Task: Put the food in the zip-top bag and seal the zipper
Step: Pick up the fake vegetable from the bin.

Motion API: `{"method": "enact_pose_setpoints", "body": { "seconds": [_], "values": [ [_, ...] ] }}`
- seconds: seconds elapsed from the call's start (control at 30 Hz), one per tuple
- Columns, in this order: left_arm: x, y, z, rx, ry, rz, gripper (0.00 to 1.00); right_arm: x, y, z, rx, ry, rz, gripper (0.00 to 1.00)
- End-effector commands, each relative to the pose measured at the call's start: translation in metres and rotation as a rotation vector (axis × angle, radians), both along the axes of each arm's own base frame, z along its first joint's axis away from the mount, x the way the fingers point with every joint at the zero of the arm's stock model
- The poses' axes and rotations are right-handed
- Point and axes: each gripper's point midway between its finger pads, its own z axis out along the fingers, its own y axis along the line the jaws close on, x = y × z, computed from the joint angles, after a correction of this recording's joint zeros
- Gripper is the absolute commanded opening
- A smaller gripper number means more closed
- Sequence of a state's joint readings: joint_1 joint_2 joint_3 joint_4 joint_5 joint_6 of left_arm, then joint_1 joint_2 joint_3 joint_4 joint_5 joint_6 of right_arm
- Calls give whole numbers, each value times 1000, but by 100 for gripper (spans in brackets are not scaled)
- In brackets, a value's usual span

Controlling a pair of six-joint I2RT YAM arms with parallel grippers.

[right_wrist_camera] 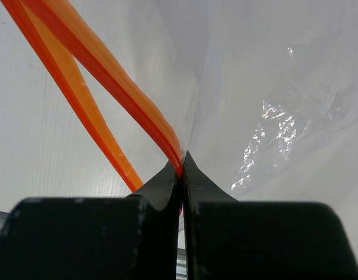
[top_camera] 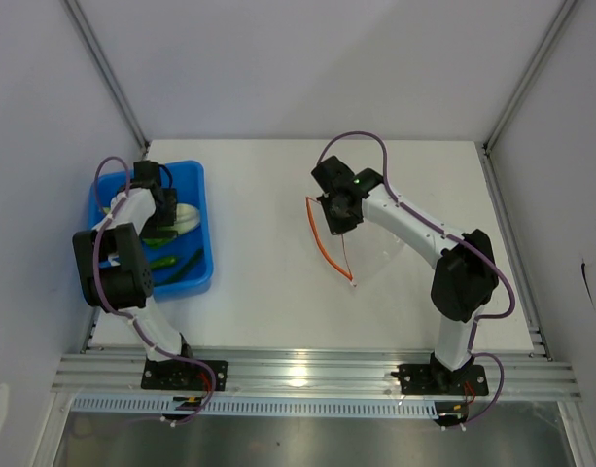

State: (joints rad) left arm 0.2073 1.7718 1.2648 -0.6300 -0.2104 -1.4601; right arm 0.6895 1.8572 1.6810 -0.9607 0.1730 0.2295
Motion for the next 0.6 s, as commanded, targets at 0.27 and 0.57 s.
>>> {"method": "enact_pose_setpoints", "body": {
  "seconds": [0.27,0.57],
  "values": [
    [2,5,-6,34,43,-90,37,-1,2,9,-12,-25,2,0],
    [-1,-4,30,61,-48,-160,0,-3,1,11,-23,-33,-8,0]
  ]
}}
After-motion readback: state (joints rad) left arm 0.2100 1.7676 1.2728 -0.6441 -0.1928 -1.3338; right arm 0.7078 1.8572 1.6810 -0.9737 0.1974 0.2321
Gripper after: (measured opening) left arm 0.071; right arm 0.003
